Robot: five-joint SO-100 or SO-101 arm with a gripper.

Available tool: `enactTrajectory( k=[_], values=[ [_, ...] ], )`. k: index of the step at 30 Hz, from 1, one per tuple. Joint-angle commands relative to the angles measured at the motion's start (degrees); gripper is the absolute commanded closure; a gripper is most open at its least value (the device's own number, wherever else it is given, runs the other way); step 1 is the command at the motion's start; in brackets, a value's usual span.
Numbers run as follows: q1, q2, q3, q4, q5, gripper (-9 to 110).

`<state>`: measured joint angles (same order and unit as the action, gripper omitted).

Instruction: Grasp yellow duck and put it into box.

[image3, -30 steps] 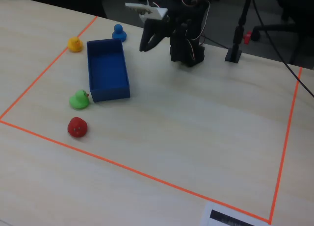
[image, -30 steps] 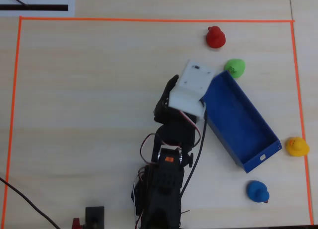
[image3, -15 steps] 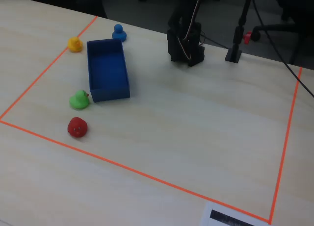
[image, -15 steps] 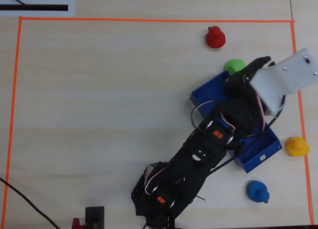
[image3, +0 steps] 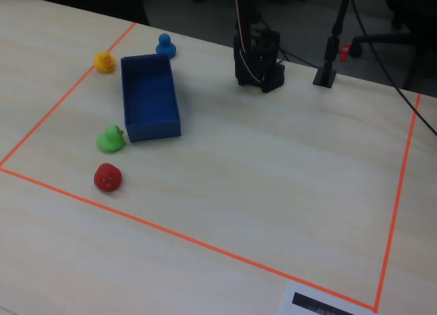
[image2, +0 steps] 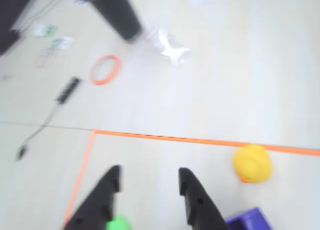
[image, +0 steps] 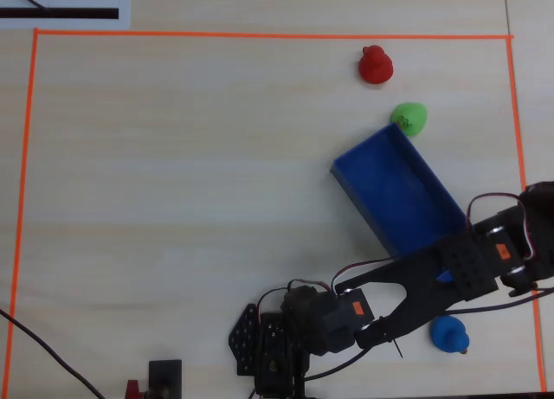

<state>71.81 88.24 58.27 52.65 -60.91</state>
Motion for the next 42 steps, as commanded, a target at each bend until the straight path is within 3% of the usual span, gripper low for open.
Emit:
enactTrajectory(
  k=[1, 6, 28, 42],
  values=[
    [3.6, -1.7, 0.9, -3.8, -0.4, 68],
    [6.0, -5.1, 7.5, -8.3, -3.0, 55],
    [10.0, -31.5, -10.5, -9.8, -4.0, 57],
    [10.9, -34.0, -11.7, 11.4, -0.2, 54]
  ],
)
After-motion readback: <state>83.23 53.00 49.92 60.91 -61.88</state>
